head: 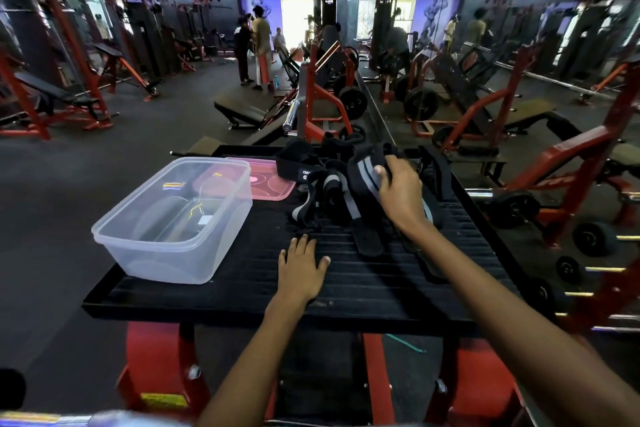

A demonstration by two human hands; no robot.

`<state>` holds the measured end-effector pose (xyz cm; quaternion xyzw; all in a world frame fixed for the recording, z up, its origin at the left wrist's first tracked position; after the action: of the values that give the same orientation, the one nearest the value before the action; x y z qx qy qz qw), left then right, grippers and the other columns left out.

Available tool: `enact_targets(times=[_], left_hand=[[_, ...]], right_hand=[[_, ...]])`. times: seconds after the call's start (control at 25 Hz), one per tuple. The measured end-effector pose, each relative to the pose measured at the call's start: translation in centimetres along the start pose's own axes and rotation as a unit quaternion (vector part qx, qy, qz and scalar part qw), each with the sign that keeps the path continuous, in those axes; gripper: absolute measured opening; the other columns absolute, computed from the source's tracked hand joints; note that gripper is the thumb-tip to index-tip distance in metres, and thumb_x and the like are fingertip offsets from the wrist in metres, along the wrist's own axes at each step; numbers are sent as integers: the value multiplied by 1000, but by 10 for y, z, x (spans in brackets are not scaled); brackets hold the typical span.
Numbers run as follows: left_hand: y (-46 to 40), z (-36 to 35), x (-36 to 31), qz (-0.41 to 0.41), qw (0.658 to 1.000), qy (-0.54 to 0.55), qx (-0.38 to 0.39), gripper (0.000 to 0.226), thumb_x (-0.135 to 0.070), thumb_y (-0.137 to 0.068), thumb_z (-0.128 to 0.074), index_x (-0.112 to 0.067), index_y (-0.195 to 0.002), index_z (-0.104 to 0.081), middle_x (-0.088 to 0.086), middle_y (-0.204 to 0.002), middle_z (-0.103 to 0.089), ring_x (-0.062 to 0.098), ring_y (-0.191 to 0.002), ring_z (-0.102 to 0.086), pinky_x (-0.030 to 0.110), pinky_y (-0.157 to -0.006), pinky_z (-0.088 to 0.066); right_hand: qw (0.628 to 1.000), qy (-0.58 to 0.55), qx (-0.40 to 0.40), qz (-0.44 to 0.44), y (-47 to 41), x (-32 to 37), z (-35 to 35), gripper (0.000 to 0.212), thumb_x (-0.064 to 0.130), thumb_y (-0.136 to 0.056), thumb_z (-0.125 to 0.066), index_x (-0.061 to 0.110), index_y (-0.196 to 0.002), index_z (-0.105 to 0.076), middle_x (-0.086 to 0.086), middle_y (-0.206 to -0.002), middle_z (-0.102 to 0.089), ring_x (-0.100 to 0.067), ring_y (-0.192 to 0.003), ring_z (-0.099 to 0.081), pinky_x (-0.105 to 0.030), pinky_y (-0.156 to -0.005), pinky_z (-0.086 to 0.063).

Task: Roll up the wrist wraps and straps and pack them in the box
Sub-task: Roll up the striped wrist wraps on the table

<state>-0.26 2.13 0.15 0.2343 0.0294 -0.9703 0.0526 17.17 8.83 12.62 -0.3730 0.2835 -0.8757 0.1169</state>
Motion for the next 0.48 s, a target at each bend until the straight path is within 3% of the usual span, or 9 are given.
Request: enact_targets(times=[0.12,0.2,0.28,0.36,0.4,0.48], left_hand=[[5,13,-7,-17,989,105,-106,43,-37,-99,-35,-12,-132,-47,6,-141,-46,22,-135,-36,46,-116,-19],[15,24,-13,-43,948,251,-189,43,-41,-98,-34,-12,-124,-54,4,-126,-57,21,-121,-50,42,-111,-31],[21,31,-10,-28,890,403,-211,59,-58,-90,-27,-17,-122,-54,1,-122,-60,20,-117,-54,37,-104,-39],[25,32,-6,30,852,491,-180,63,-70,-82,-30,-27,-123,-50,-1,-121,-59,21,-114,-55,42,-100,-41],[29,33,-7,47,848,502,-163,56,-64,-85,-39,-26,-125,-48,1,-122,-58,20,-113,-54,39,-99,-41],[35,35,-10,50,873,458,-160,44,-38,-91,-56,-15,-128,-48,7,-125,-55,18,-114,-52,27,-97,-38]], right_hand=[[991,-121,50,-9,31,8,9,12,14,-97,-45,9,-90,-54,-2,-86,-61,-18,-80,-54,-24,-64,-35],[976,-188,107,-30,56,15,2,17,17,-99,-43,14,-105,-59,0,-99,-64,-13,-94,-57,-18,-72,-38],[955,-214,199,-57,79,22,-17,38,34,-100,-38,12,-127,-53,-6,-124,-59,-14,-115,-52,-18,-89,-36],[924,-218,306,-64,97,28,-36,73,62,-91,-30,9,-140,-39,-8,-139,-48,-16,-128,-42,-22,-103,-31],[904,-218,359,-75,100,32,-40,74,62,-91,-30,8,-142,-36,-7,-140,-45,-14,-130,-39,-22,-105,-28],[863,-232,438,-91,98,41,-37,43,27,-100,-40,4,-135,-46,-5,-129,-53,-11,-121,-45,-17,-99,-32]])
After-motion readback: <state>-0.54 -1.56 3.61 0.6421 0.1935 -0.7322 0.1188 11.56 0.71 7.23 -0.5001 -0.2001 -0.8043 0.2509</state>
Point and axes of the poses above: each hand's wrist, its own y-axis away from the middle knuckle, its own z-axis out of the back of the hand, x = y × z, the point moved 2 cm from there along -y, towards the middle knuckle
